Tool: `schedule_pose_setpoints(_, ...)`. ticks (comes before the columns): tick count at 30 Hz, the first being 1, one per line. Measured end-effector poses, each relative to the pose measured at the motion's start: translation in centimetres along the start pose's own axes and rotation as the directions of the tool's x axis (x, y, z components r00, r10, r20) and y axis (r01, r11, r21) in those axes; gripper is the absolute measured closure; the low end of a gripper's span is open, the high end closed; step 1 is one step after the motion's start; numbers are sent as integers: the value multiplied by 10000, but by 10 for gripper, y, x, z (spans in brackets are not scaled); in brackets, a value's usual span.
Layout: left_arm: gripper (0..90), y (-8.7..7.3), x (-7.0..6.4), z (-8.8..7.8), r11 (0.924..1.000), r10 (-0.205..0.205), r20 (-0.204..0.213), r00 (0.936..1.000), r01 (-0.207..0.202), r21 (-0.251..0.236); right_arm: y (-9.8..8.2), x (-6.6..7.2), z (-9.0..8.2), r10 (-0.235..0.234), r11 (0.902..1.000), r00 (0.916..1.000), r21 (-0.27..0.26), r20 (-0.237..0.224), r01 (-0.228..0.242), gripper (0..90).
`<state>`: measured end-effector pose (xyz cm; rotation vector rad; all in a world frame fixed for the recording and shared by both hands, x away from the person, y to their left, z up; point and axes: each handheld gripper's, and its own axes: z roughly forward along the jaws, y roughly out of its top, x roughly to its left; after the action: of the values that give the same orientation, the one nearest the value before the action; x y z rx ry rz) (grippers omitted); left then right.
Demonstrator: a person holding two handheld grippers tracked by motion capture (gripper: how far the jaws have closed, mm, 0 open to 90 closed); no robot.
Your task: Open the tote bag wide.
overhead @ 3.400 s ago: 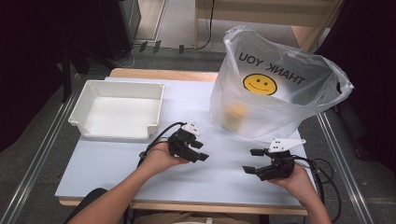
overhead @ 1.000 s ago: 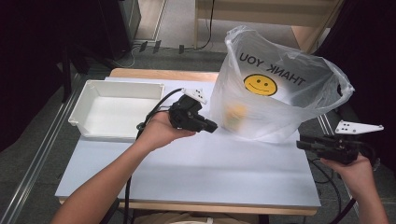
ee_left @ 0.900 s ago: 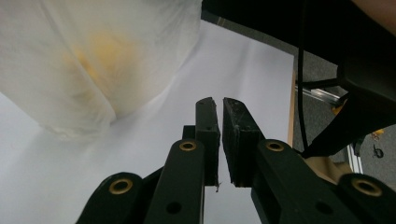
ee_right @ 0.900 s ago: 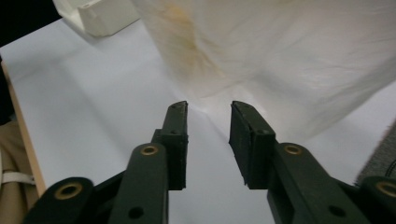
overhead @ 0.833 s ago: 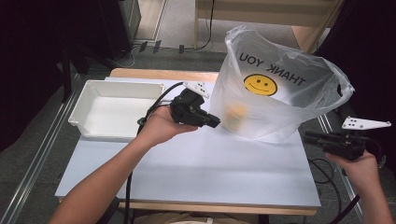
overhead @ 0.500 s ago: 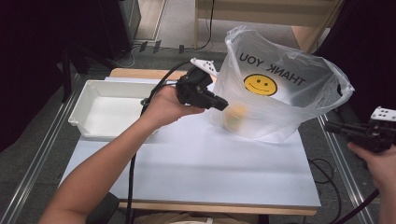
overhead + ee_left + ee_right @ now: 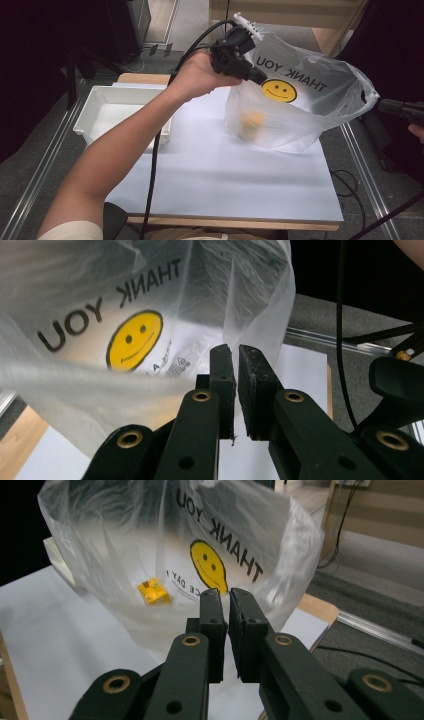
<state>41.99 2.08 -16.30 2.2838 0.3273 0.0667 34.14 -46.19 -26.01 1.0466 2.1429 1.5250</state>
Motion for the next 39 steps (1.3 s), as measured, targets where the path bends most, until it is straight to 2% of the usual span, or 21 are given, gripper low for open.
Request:
schedule_pose_setpoints(3, 860, 13, 5, 1, 10000, -27, -7, 10000, 27, 26, 15, -5, 2, -107, 9995, 9997, -290, -224, 100, 858)
schedule_pose_setpoints(5, 861, 18, 6, 1, 10000, -17, -38, 10000, 17, 19, 26, -6, 5, -276, 9993, 9993, -265, -244, 270, 860)
schedule_pose_setpoints(8, 861, 36, 10, 2, 10000, 34, -127, 9999, -34, -40, 44, -3, 13, -476, 9987, 9982, -181, -366, 470, 859)
schedule_pose_setpoints(14, 862, 62, 18, 10, 10000, 78, -142, 9999, -78, 49, 75, 8, 45, -859, 9958, 9941, 262, -667, 878, 860)
schedule_pose_setpoints(17, 862, 71, 20, 14, 9999, 90, -172, 9998, -89, 92, 88, 16, 64, -1099, 9929, 9900, 357, -889, 1134, 860)
schedule_pose_setpoints(19, 863, 77, 21, 19, 9999, 88, -244, 9997, -86, 88, 90, 18, 69, -1193, 9916, 9884, 385, -935, 1233, 860)
schedule_pose_setpoints(21, 862, 82, 24, 29, 9999, 76, -309, 9995, -72, 132, 100, 26, 89, -1361, 9884, 9838, 511, -1171, 1428, 860)
schedule_pose_setpoints(23, 863, 82, 26, 35, 9998, 38, -317, 9995, -31, 214, 101, 28, 94, -1392, 9878, 9826, 529, -1229, 1465, 860)
schedule_pose_setpoints(24, 863, 81, 29, 43, 9995, 8, -367, 9993, 3, 308, 105, 33, 108, -1509, 9852, 9790, 603, -1369, 1603, 859)
schedule_pose_setpoints(25, 863, 81, 29, 43, 9995, 8, -367, 9993, 3, 308, 105, 33, 108, -1509, 9852, 9790, 603, -1369, 1603, 859)
schedule_pose_setpoints(26, 863, 79, 31, 50, 9994, -10, -421, 9991, 24, 346, 107, 38, 119, -1660, 9816, 9758, 705, -1424, 1773, 859)
schedule_pose_setpoints(27, 862, 79, 31, 50, 9994, -10, -421, 9991, 24, 346, 107, 38, 119, -1660, 9816, 9758, 705, -1424, 1773, 859)
schedule_pose_setpoints(28, 861, 77, 35, 56, 9989, -58, -482, 9988, 80, 463, 109, 42, 129, -1739, 9787, 9733, 828, -1496, 1876, 860)
schedule_pose_setpoints(31, 859, 73, 40, 61, 9985, -122, -499, 9987, 149, 524, 109, 44, 137, -1868, 9752, 9703, 902, -1540, 2021, 859)
schedule_pose_setpoints(32, 859, 70, 42, 63, 9982, -172, -523, 9985, 202, 572, 107, 47, 146, -1962, 9713, 9675, 1034, -1596, 2140, 859)
schedule_pose_setpoints(36, 860, 54, 52, 70, 9965, -443, -662, 9968, 488, 685, 104, 49, 156, -1959, 9692, 9668, 1178, -1642, 2164, 859)
schedule_pose_setpoints(39, 861, 41, 59, 75, 9941, -648, -726, 9953, 708, 828, 97, 49, 166, -1791, 9695, 9707, 1391, -1600, 2018, 859)
